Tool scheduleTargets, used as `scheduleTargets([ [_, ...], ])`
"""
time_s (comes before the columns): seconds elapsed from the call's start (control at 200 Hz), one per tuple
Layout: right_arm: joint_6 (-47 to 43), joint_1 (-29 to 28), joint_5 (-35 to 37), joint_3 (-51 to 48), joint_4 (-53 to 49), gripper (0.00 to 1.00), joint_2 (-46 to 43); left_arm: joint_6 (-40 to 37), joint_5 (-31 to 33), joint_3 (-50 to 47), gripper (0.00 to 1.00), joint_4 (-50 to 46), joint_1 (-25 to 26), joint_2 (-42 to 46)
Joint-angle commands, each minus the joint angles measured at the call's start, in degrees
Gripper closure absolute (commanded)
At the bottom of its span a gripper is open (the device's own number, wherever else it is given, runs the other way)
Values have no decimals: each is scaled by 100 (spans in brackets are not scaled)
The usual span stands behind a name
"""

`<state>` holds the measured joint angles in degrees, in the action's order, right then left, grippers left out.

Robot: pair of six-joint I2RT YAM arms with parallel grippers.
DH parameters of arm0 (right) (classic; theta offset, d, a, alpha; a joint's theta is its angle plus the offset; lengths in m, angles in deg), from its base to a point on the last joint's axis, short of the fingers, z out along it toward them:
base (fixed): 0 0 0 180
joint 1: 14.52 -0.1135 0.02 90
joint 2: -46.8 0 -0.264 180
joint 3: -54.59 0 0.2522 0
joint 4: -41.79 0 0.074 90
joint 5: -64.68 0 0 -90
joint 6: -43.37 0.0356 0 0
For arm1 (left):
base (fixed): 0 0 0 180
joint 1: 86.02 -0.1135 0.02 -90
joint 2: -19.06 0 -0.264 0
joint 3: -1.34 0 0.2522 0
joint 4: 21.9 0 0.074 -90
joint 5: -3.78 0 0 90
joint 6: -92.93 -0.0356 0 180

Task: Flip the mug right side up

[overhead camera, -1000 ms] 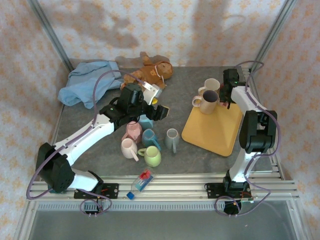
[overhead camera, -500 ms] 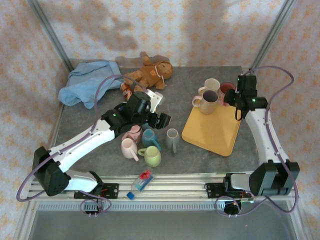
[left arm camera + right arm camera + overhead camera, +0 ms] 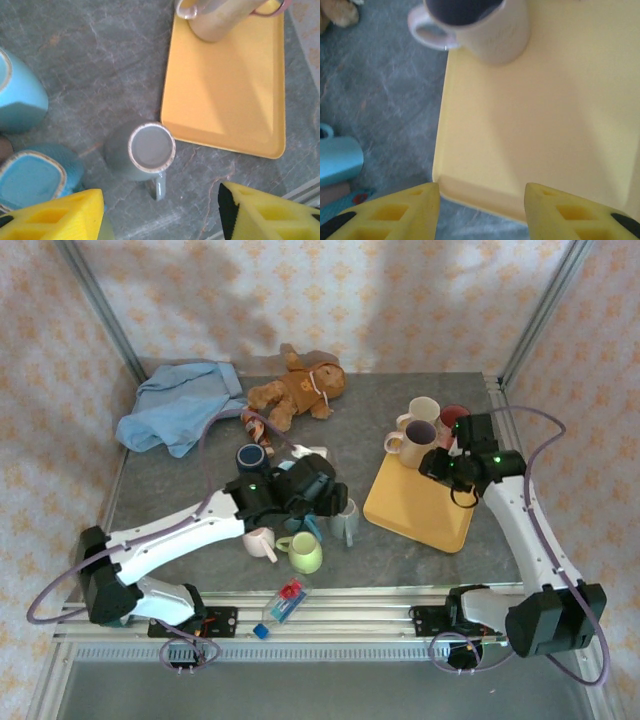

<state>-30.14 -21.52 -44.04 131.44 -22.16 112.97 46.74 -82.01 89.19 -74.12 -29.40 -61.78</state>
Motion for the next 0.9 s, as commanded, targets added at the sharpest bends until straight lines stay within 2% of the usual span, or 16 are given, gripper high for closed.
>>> scheduleTargets([
  [0.0, 325, -20, -357, -193, -445, 52, -276, 739, 760, 485, 40, -804, 342, -487],
  [0.14, 324, -20, -642, -455, -575, 52, -466, 1145, 987, 1057, 42, -1379, 676, -1197],
  [0.245, 370, -20, -743, -567, -602, 52, -573, 1324, 866, 1400, 43, -1595, 780, -1671],
  [0.495, 302, -20, -778, -649, -420, 51, -624, 1520, 439, 2027, 49, -2176, 671, -2523],
  [0.676, 317, -11, -753, -751, -255, 51, -614, 1709, -76, 1866, 50, -2035, 495, -2750],
  [0.896, 334, -3, -821, -950, -112, 51, -606, 1754, -233, 1854, 54, -1969, 408, -2995],
])
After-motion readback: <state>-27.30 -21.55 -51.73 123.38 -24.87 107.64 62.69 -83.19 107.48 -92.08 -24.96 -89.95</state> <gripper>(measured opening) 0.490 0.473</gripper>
